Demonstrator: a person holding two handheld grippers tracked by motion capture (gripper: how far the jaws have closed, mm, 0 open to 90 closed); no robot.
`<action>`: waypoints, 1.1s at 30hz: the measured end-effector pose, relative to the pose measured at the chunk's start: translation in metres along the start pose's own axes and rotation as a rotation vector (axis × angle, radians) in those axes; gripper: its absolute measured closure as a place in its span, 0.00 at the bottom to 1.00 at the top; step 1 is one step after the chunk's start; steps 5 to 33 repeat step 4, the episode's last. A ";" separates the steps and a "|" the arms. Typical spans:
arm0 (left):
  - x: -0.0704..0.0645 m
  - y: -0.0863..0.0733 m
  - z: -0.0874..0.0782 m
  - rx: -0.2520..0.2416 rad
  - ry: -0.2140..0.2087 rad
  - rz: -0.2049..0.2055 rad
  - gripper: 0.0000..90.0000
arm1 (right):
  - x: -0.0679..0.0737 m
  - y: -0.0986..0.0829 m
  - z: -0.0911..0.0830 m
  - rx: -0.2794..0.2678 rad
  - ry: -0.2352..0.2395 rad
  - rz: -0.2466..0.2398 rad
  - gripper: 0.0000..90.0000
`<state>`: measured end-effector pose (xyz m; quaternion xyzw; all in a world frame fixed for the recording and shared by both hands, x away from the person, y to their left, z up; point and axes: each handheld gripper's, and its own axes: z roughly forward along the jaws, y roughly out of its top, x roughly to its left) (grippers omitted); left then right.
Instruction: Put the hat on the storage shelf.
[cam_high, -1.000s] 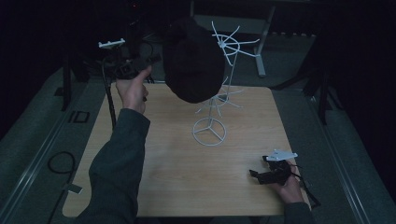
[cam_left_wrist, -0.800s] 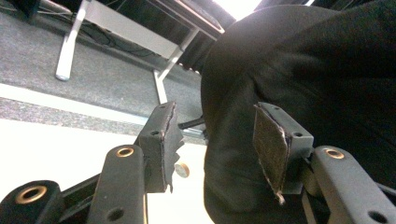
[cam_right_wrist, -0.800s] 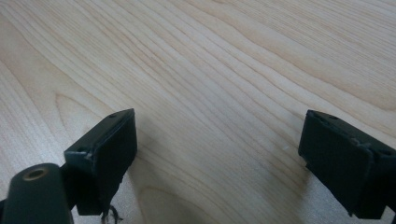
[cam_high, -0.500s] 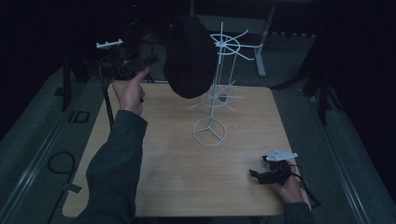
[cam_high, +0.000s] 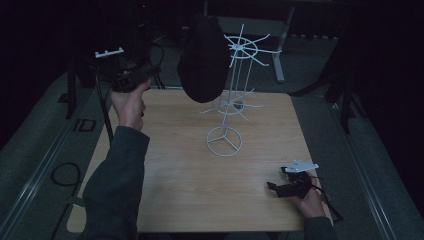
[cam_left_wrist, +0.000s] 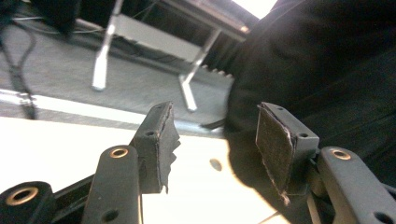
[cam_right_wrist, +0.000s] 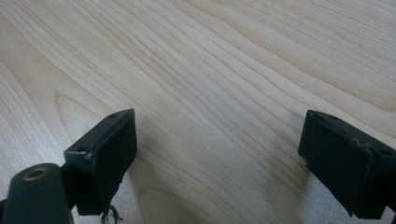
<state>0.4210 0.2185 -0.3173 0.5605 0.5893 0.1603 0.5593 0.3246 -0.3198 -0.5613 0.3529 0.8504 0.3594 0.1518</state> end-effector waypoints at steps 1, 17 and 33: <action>0.001 -0.001 -0.002 0.005 0.014 0.016 0.53 | 0.000 0.000 0.000 0.000 0.000 0.000 0.13; 0.005 -0.005 -0.005 0.003 0.027 0.030 0.53 | 0.000 0.000 0.000 0.000 0.000 0.000 0.13; 0.005 -0.005 -0.005 0.003 0.027 0.030 0.53 | 0.000 0.000 0.000 0.000 0.000 0.000 0.13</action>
